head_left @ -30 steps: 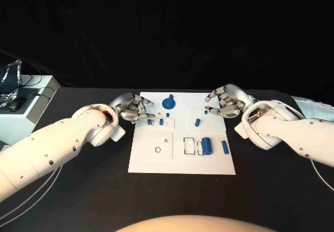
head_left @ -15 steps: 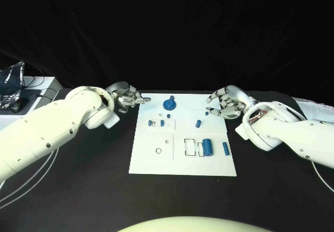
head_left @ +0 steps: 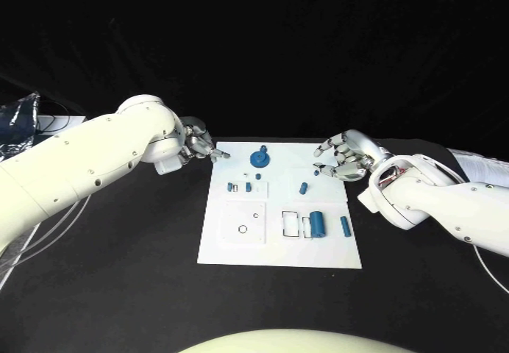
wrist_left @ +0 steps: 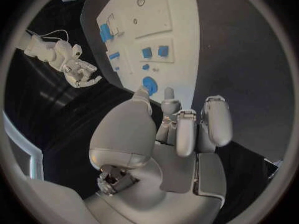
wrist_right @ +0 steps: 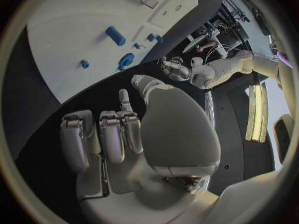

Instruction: Assemble the parts on the task board

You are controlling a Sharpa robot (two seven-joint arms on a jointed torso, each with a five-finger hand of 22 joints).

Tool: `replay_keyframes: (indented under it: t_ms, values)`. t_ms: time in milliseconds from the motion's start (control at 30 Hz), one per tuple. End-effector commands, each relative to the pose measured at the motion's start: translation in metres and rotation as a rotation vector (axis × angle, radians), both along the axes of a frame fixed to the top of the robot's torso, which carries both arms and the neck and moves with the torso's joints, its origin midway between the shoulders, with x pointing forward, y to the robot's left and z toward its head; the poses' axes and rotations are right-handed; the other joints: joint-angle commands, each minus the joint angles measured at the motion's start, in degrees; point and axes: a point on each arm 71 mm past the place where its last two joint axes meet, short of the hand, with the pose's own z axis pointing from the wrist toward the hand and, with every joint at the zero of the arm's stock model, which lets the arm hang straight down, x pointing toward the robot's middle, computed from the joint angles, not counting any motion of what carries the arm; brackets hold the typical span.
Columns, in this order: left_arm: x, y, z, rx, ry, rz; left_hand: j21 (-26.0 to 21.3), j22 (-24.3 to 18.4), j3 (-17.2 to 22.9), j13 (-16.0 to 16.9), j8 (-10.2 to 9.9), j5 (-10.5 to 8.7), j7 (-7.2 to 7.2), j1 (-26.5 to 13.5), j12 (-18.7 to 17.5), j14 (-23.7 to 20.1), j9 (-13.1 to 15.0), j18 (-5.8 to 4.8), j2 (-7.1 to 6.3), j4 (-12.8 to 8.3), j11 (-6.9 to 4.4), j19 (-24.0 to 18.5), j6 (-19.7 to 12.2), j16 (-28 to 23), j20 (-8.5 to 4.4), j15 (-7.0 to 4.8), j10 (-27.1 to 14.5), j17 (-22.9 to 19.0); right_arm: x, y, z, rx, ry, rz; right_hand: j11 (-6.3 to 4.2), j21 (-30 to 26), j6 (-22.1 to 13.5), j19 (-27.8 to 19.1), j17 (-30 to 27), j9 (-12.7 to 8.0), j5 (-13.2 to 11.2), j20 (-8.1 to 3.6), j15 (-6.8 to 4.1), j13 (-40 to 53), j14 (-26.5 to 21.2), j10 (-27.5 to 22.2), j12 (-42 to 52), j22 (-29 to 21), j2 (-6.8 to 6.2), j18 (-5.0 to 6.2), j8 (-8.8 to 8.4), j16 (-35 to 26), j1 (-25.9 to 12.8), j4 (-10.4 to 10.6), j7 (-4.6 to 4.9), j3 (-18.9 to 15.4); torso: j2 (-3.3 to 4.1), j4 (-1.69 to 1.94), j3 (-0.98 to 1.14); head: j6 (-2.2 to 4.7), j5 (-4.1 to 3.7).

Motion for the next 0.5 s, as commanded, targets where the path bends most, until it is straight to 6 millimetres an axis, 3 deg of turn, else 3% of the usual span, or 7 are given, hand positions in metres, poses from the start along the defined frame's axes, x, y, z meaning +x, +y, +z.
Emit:
replay_keyframes:
  t_ms: [33, 200, 267, 300, 500]
  values:
    - [-0.004, -0.003, -0.007, 0.053, 0.135, -0.029, -0.67, 0.2, 0.32, -1.15, -0.8, 0.4, 0.25, 1.09, -0.94, 2.93, 0.13, -0.28, 0.11, -0.12, 0.25, -0.9, -0.54, -0.29, 0.08, -0.02, -1.33, 7.21, 0.0, 0.002, 0.0, -0.005, -0.009, 0.007, -0.39, 0.35, -0.23, 5.9, 12.39, 0.08, 0.08, -0.3, -0.4, 13.12, 5.4, 4.11, 0.1, 15.09, -0.04, 0.01, 0.15, -0.23, -0.55, 0.05, -0.17, 0.18, 0.05, 0.14, -0.09, -0.03, -0.01]
    - [-0.003, -0.011, -0.013, 0.036, 0.186, -0.041, -1.22, -0.28, 3.47, -1.76, -2.76, 0.61, 0.77, 1.87, -2.08, 2.56, 0.27, -0.13, -0.45, -0.08, 0.74, -1.47, -0.79, -0.58, 0.47, 0.46, -2.79, 6.73, 0.0, 0.002, 0.002, 0.007, -0.034, -0.002, -0.39, 0.28, -0.24, 5.87, 12.17, 0.08, 0.12, -0.3, -0.39, 13.01, 5.34, 4.0, -0.01, 15.03, -0.06, 0.03, 0.17, -0.3, -0.74, 0.1, -0.17, 0.18, 0.0, 0.07, -0.06, -0.09, 0.21]
    - [-0.003, -0.013, -0.016, 0.039, 0.201, -0.045, -1.25, -0.29, 6.52, -1.4, -4.12, 0.61, 1.06, 1.19, -2.37, 2.53, 0.36, -0.12, -1.72, -0.06, 0.99, -1.55, -0.68, -0.63, 0.7, 0.7, -3.02, 6.85, 0.0, 0.002, 0.003, 0.015, -0.046, -0.007, -0.39, 0.18, -0.26, 5.82, 12.12, 0.08, 0.13, -0.3, -0.39, 12.92, 5.33, 3.92, -0.09, 14.96, -0.08, 0.06, 0.17, -0.32, -0.77, 0.1, -0.17, 0.17, -0.01, 0.05, -0.07, -0.07, 0.24]
    - [-0.002, -0.015, -0.019, 0.043, 0.211, -0.048, -1.25, -0.27, 10.25, -1.14, -5.36, 0.55, 1.24, -0.02, -2.72, 2.5, 0.61, -0.11, -3.29, -0.06, 1.22, -1.6, -0.43, -0.7, 0.89, 0.87, -3.27, 6.93, 0.001, 0.002, 0.004, 0.024, -0.055, -0.012, -0.38, 0.09, -0.28, 5.78, 12.03, 0.07, 0.14, -0.3, -0.39, 12.81, 5.31, 3.8, -0.21, 14.89, -0.14, 0.08, 0.16, -0.35, -0.81, 0.11, -0.16, 0.15, -0.01, 0.05, -0.07, -0.07, 0.24]
    - [-0.001, -0.025, -0.026, 0.04, 0.222, -0.054, -1.16, -0.18, 15.93, -0.71, -7.18, 0.51, 1.71, -1.87, -3.14, 2.56, 1.12, -0.11, -5.79, -0.1, 1.58, -1.62, -0.53, -0.74, 1.21, 1.23, -3.67, 7.24, 0.001, 0.002, 0.006, 0.058, -0.074, -0.027, -0.38, -0.4, -0.36, 5.54, 11.95, 0.06, 0.15, -0.3, -0.39, 12.57, 5.29, 3.55, -0.45, 14.53, -0.25, 0.22, 0.14, -0.38, -0.9, 0.1, -0.15, 0.11, 0.11, -0.02, -0.17, -0.11, 0.27]
